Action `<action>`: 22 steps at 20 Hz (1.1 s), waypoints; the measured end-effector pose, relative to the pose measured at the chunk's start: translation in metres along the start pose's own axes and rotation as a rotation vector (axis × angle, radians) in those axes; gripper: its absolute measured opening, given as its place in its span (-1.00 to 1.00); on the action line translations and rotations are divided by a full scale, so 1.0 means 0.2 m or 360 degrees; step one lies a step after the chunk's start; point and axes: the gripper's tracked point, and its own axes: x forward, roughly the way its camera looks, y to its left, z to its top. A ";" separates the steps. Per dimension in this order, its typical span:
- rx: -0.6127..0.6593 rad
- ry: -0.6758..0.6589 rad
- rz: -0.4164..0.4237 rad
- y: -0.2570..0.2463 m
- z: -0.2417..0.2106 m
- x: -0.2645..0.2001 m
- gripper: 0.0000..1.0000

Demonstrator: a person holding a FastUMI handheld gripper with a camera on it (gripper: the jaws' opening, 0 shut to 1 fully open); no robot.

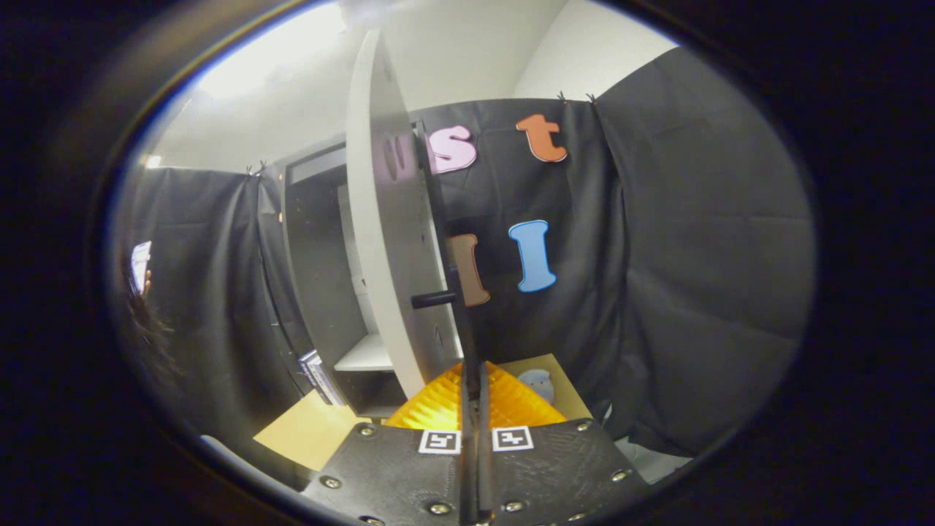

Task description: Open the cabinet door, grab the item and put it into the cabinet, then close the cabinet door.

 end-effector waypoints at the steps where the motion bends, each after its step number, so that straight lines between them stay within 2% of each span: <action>1: 0.0014 -0.0019 0.0003 0.00 0.02 -0.02 -0.97; 5: 0.0040 -0.0112 0.0080 0.11 0.11 -0.14 -0.97; 11: 0.0001 -0.0184 0.0324 0.52 0.15 -0.18 -0.97; 17: -0.0219 -0.0097 0.0412 0.85 -0.03 0.03 -0.97; 19: -0.0256 -0.0074 0.0409 0.91 -0.07 0.12 -0.97; 22: -0.0332 -0.0003 0.0335 0.96 -0.17 0.28 -0.97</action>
